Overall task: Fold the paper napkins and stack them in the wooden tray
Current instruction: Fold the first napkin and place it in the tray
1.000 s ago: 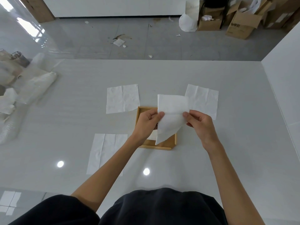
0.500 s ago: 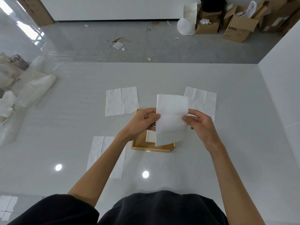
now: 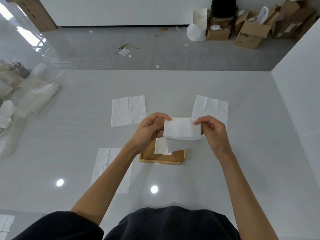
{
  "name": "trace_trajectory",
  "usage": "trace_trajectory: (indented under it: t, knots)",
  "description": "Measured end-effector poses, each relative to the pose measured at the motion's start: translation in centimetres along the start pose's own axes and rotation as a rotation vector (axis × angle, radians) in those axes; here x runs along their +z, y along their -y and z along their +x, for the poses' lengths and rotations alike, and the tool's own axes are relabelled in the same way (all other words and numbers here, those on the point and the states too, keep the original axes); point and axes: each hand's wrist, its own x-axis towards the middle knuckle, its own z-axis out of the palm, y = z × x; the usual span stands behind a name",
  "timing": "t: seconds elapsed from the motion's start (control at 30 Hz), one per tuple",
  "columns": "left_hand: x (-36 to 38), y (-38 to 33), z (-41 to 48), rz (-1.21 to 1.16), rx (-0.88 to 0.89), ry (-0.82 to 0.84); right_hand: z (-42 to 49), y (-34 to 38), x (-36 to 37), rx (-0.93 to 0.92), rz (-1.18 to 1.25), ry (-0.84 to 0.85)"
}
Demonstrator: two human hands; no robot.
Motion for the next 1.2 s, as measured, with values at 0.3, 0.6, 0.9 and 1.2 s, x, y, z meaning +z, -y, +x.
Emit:
trace_trajectory:
  t: [0.3, 0.6, 0.9, 1.2]
  knots:
    - [0.6, 0.3, -0.4, 0.137, 0.037, -0.076, 0.0, 0.6, 0.2, 0.041, 0.014, 0.028]
    - [0.6, 0.1, -0.4, 0.082, 0.063, -0.156, -0.9, 0.4, 1.5, 0.145, 0.076, 0.102]
    - [0.2, 1.2, -0.5, 0.101, -0.049, -0.143, -0.7, 0.5, 1.2, 0.17, 0.113, 0.129]
    - [0.3, 0.8, -0.3, 0.01, -0.063, -0.07, -0.4, 0.5, 0.4, 0.041, 0.008, 0.054]
